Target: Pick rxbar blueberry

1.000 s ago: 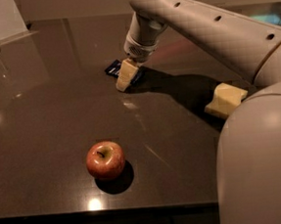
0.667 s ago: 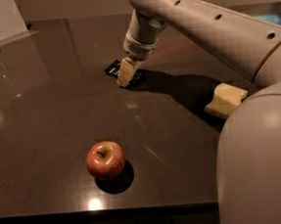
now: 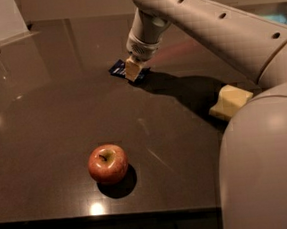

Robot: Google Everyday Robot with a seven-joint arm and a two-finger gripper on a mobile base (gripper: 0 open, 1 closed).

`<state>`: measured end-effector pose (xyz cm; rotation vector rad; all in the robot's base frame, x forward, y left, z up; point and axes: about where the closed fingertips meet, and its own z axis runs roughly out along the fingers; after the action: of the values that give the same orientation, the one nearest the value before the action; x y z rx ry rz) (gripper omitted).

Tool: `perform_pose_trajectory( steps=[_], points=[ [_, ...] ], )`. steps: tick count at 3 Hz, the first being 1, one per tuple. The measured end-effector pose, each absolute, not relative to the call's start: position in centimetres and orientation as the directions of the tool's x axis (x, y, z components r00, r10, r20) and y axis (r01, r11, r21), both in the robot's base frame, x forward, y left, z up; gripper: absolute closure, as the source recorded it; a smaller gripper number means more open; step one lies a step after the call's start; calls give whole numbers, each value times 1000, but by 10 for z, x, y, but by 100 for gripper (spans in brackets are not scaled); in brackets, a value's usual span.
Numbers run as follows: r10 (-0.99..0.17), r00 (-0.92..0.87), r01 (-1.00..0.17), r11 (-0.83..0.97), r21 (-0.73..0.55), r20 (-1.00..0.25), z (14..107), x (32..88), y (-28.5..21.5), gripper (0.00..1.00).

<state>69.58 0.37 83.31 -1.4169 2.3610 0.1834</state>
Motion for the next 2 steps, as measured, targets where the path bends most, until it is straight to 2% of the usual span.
perform_pose_trajectory(
  steps=[2],
  points=[
    [-800, -351, -894, 441, -80, -487, 905, 672, -12, 100]
  ],
)
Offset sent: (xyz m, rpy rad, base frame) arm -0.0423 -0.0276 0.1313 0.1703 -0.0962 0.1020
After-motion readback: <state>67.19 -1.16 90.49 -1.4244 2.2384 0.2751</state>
